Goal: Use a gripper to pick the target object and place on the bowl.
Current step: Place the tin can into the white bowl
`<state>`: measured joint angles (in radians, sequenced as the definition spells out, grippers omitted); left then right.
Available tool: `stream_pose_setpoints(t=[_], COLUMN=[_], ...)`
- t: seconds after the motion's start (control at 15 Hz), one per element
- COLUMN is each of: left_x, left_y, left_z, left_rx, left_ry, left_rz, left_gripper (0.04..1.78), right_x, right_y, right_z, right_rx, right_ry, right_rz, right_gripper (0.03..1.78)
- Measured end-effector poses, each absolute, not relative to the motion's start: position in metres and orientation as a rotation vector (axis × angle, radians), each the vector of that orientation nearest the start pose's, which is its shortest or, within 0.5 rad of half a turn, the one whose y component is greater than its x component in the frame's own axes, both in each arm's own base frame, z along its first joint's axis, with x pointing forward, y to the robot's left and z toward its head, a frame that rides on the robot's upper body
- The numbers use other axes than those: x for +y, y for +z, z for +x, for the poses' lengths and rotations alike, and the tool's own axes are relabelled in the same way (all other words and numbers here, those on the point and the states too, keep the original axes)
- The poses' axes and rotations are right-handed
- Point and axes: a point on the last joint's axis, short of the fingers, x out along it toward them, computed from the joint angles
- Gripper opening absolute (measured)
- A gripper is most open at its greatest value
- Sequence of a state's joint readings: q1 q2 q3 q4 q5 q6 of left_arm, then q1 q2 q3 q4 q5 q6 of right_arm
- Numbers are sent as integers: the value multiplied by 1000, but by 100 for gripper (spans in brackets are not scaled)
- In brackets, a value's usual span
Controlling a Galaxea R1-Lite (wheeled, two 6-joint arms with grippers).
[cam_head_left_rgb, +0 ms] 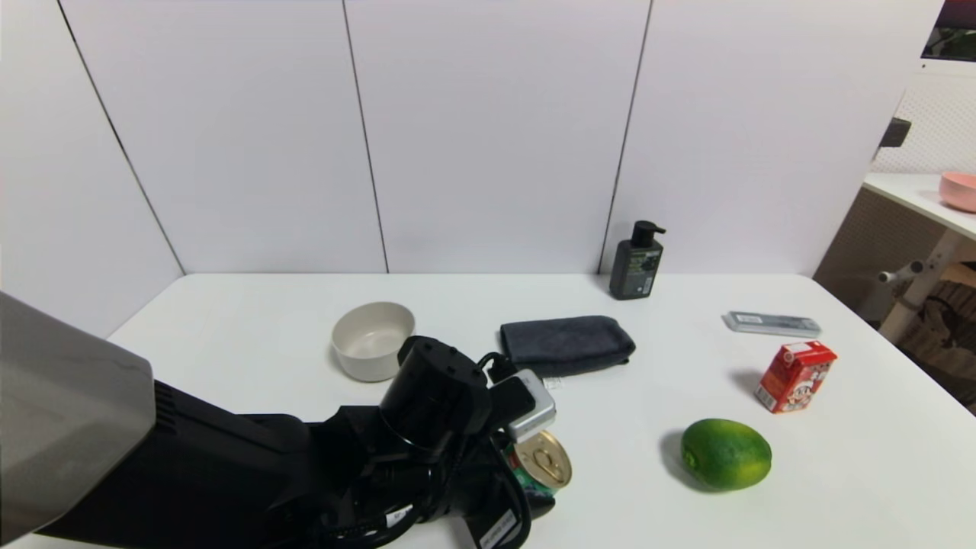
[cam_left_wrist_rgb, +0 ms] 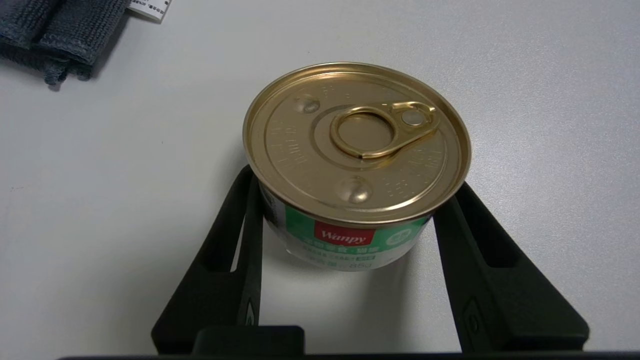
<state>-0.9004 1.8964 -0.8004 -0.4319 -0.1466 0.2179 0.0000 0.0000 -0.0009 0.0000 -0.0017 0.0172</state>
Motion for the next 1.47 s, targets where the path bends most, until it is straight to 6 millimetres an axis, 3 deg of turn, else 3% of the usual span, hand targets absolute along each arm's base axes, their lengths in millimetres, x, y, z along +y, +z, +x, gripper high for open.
stream_pose_setpoints(t=[0.27, 0.6, 1.2, 1.47], left_x=[-255, -243, -171, -138], left_y=[104, 124, 164, 172], left_z=[198, 201, 255, 282], left_rx=[525, 468, 335, 312], left_ry=[-1077, -1048, -761, -625], left_rz=[442, 413, 309, 277], left_gripper=[99, 99, 99, 99], right_x=[0, 0, 0, 0], right_y=[76, 76, 76, 76], right_z=[-23, -23, -23, -23], right_rx=[-1, -1, -1, -1], right_ry=[-2, -2, -2, -2], right_rz=[18, 18, 18, 18], right_gripper=[175, 175, 175, 175])
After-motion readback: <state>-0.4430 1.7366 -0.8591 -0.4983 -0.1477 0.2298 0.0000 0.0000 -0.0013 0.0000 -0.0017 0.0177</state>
